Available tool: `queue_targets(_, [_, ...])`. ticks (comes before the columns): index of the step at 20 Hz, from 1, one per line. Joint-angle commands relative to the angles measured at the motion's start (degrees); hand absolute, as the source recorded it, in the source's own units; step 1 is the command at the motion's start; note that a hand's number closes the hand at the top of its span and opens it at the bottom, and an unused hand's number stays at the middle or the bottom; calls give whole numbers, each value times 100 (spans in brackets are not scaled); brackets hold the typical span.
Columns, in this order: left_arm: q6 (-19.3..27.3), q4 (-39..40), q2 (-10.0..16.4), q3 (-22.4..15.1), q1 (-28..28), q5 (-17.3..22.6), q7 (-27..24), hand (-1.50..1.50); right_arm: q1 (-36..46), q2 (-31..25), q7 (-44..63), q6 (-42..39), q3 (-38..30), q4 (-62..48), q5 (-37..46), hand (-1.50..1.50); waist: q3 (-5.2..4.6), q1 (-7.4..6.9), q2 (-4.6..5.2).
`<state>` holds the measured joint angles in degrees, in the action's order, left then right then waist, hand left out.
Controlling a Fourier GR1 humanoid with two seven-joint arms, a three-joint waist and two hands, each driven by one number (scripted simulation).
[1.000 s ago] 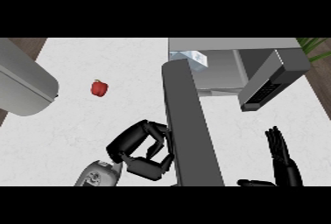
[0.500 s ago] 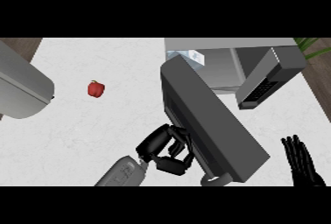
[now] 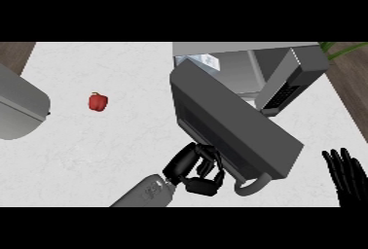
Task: Pick up the milk, place it into the microwave and close the microwave
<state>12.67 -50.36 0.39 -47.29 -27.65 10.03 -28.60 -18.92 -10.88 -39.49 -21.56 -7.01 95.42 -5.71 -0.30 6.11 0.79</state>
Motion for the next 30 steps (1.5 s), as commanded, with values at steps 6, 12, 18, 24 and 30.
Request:
queue_targets(6, [764, -214, -37, -797, -476, 1254, -34, 150, -93, -247, 654, -430, 104, 968, -535, -150, -17, 335, 65])
queue_targets(12, [1495, -323, -37, -653, -767, 1893, -260, 150, 23, -484, 1039, -461, 93, 1323, -566, -150, -27, 490, 104])
queue_targets(18, [2209, -231, -38, -481, -1173, 2476, -310, 150, 210, -740, 1130, -479, -207, 1418, -693, -150, -11, 624, 146])
queue_targets(24, [2575, -24, -39, -446, -1648, 3050, 84, -150, 538, -1053, 1288, -488, -455, 1642, -789, -150, -8, 841, 195])
queue_targets(30, [2862, 106, -40, -91, -1954, 3520, 22, -150, 995, -1644, 1083, 11, -1184, 1801, 142, 150, -15, 932, 275])
